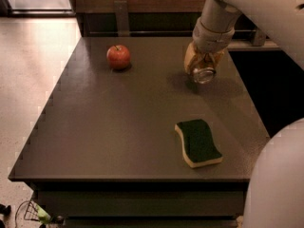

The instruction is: Place orange can upright

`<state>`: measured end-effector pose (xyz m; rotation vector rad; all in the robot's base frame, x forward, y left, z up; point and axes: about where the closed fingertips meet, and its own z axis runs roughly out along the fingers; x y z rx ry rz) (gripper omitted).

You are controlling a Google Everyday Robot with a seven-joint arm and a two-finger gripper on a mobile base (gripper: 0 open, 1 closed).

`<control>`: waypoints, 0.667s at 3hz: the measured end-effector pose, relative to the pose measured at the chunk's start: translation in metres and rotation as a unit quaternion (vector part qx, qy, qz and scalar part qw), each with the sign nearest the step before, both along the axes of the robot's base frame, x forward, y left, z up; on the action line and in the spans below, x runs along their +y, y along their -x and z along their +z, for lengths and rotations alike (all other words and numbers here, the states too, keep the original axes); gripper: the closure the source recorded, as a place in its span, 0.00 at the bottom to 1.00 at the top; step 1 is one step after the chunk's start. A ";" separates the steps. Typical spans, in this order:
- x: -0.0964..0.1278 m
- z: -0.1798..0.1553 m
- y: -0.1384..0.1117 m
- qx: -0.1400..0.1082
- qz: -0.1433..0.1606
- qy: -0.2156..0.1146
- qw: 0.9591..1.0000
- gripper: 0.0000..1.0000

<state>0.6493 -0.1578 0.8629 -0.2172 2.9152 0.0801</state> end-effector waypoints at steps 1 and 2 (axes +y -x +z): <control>-0.011 0.022 0.018 -0.062 0.048 -0.030 0.996 1.00; -0.010 0.037 0.019 -0.125 0.115 -0.050 0.984 1.00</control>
Offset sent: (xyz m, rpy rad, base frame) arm -0.0243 -0.0107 0.0596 0.1314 -0.4290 0.4601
